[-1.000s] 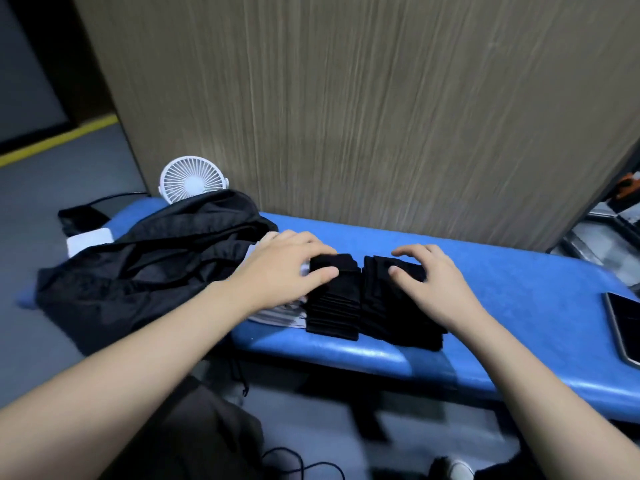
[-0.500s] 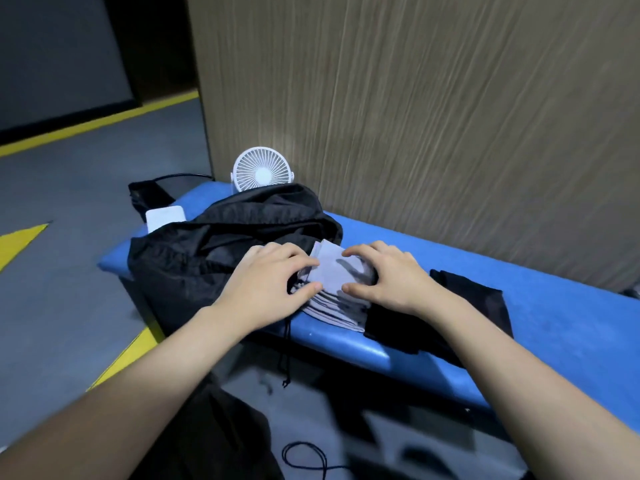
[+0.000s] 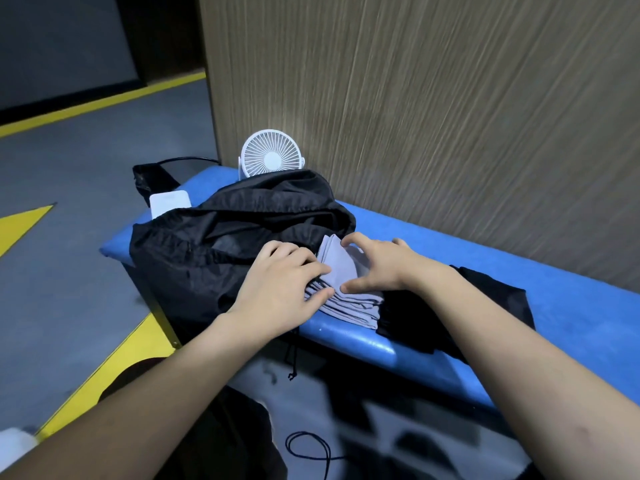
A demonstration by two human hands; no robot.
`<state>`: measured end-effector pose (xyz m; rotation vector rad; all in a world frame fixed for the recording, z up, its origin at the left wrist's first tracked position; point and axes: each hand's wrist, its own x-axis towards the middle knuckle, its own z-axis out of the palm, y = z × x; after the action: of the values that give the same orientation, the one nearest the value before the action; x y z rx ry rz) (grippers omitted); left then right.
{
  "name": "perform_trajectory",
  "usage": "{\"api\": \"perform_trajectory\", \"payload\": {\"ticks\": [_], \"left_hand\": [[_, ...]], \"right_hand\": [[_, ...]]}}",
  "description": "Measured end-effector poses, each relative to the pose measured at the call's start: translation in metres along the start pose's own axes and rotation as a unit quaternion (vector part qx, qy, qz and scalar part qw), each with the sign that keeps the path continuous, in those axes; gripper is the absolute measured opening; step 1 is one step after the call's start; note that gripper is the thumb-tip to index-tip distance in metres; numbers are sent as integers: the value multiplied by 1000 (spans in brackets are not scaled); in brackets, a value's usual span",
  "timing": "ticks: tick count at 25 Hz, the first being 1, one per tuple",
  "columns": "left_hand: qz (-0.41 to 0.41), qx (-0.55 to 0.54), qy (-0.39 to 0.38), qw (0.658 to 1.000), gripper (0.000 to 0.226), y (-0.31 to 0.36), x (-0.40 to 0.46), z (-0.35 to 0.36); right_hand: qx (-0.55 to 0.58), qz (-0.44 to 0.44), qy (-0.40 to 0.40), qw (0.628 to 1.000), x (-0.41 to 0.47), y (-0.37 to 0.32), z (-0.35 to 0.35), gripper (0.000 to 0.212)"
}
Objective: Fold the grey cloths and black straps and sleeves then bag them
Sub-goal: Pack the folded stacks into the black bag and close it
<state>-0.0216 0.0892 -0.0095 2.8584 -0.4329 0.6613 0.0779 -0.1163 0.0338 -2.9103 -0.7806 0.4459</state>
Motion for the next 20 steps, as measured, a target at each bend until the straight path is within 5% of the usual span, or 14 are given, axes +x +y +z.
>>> {"api": "perform_trajectory", "payload": {"ticks": [6, 9, 11, 14, 15, 20], "left_hand": [[-62, -33, 11, 997, 56, 33, -42, -2], [-175, -189, -2, 966, 51, 64, -81, -1], [-312, -362, -36, 878, 42, 85, -96, -3], [-505, -572, -155, 628, 46, 90, -87, -7], [-513, -603, -179, 584, 48, 87, -81, -7], [-525, -674, -66, 516, 43, 78, -59, -2]], "right_hand": [[-28, -17, -12, 999, -7, -20, 10, 85], [-48, -21, 11, 999, -20, -31, 18, 86], [-62, -18, 29, 998, -29, -37, 24, 89], [-86, -9, 49, 995, -41, -47, 31, 91], [-90, -6, 54, 994, -45, -50, 33, 89], [-60, 7, 66, 996, -60, -64, 35, 76]]}}
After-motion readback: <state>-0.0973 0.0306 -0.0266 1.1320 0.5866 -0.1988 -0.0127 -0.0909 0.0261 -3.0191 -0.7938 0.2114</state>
